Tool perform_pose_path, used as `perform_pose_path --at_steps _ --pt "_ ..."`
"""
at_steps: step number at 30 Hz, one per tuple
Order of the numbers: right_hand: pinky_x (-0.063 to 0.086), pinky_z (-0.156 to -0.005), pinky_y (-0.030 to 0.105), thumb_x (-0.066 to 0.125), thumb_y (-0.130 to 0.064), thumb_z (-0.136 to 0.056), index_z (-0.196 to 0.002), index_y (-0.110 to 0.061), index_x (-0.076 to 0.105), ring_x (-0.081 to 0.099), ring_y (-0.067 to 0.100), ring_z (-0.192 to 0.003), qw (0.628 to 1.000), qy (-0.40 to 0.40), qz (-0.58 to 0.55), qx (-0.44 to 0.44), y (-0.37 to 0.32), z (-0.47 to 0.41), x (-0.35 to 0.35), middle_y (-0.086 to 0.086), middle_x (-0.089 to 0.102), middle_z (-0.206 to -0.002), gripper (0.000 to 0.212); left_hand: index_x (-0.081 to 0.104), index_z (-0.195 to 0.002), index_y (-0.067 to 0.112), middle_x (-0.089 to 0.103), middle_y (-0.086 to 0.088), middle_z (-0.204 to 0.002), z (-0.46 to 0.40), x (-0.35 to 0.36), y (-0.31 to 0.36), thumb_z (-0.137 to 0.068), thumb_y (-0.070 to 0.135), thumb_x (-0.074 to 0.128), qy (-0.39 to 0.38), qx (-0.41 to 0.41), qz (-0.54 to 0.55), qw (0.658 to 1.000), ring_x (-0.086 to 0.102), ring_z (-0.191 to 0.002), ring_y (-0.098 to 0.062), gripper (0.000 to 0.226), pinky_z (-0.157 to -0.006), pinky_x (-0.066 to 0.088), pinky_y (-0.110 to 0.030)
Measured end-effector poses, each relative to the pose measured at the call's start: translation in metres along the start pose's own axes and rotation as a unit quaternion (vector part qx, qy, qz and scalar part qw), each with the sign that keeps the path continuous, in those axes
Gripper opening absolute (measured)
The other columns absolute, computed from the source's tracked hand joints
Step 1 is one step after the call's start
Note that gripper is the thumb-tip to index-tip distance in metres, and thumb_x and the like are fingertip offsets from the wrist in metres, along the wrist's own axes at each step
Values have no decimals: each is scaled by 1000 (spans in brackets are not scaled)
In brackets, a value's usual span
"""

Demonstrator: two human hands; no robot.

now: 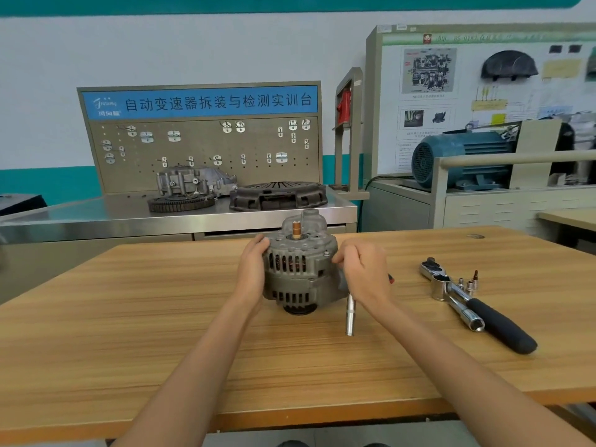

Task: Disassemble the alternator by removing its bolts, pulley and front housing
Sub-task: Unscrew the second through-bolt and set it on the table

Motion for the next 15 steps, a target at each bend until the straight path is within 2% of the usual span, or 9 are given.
perform_pose_path --at_steps 2,4,6,9,12,15 --pt "34 -46 13 39 -4 -86 -57 -1 56 45 3 -50 999 29 -19 2 -7 -8 -5 -1 49 -53 33 56 -126 19 62 -5 -125 -7 -2 0 -98 28 39 -16 -10 26 999 57 -115 -21 34 -96 44 -43" --pt "37 -50 10 43 -4 -87 -61 -8 52 41 3 -50 998 52 -10 -18 -20 -22 -10 -2 48 -57 28 62 -116 22 67 -3 -116 -12 -4 2 -98 27 38 -21 -14 32 999 61 -103 -18 30 -80 47 -34" --pt "38 -57 7 52 -10 -88 -70 -14 52 43 1 -57 998 46 28 -44 -35 -38 -8 -7 49 -65 18 62 -118 21 67 -3 -115 -16 -4 3 -98 27 37 -22 -14 23 999 62 -101 -18 32 -78 46 -32" --pt "36 -60 14 58 -24 -90 -73 -15 48 45 5 -64 993 57 82 -65 -45 -59 -3 -6 50 -70 21 59 -125 18 65 -3 -117 -19 -4 3 -98 26 37 -23 -16 14 1000 60 -105 -20 36 -85 46 -34" --pt "32 -57 22 57 -27 -92 -69 -13 45 42 12 -63 987 70 108 -94 -55 -71 0 -4 45 -67 29 58 -126 18 65 -3 -116 -19 -3 2 -98 27 37 -28 -20 18 999 60 -106 -19 36 -86 46 -34" --pt "30 -58 26 55 -23 -92 -67 -11 43 40 15 -62 977 56 148 -145 -67 -76 6 1 44 -66 31 64 -115 22 69 0 -109 -17 -2 1 -98 30 37 -29 -17 17 999 63 -98 -15 33 -77 46 -31"
Point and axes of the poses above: each hand's wrist, its own z-axis away from the middle knuckle, its own x-axis out of the palm, y = z × x, the point moved 8 cm from there along -z, towards the middle knuckle
